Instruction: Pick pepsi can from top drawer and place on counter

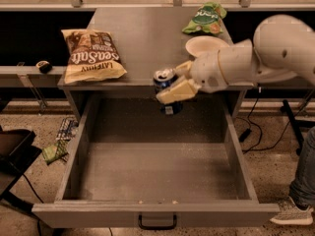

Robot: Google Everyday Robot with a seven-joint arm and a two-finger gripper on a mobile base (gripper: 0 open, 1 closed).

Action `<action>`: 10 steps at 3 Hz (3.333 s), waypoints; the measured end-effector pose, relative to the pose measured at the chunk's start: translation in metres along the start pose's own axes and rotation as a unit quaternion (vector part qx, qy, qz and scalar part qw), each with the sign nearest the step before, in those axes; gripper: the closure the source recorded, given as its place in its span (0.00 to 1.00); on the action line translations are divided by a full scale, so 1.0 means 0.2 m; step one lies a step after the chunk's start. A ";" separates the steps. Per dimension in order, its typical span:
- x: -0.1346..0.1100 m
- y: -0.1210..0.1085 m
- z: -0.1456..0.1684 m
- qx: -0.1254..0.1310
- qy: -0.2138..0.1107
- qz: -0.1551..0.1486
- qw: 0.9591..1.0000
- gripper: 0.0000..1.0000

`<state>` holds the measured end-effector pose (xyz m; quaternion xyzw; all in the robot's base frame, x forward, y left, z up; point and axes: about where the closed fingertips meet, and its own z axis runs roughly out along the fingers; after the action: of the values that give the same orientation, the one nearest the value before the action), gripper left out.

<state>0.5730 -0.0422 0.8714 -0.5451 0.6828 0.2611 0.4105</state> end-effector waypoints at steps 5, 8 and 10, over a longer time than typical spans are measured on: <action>-0.20 -1.12 0.15 0.247 -0.105 0.100 0.958 1.00; -0.16 -1.22 0.27 0.248 -0.106 0.111 0.957 0.51; -0.17 -1.22 0.27 0.248 -0.106 0.110 0.957 0.00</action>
Offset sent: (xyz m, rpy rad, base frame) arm 0.1245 -0.0664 0.1634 0.2315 -0.1929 -0.4226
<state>0.8236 -0.0460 0.8925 -0.3166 0.7348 0.1833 0.5712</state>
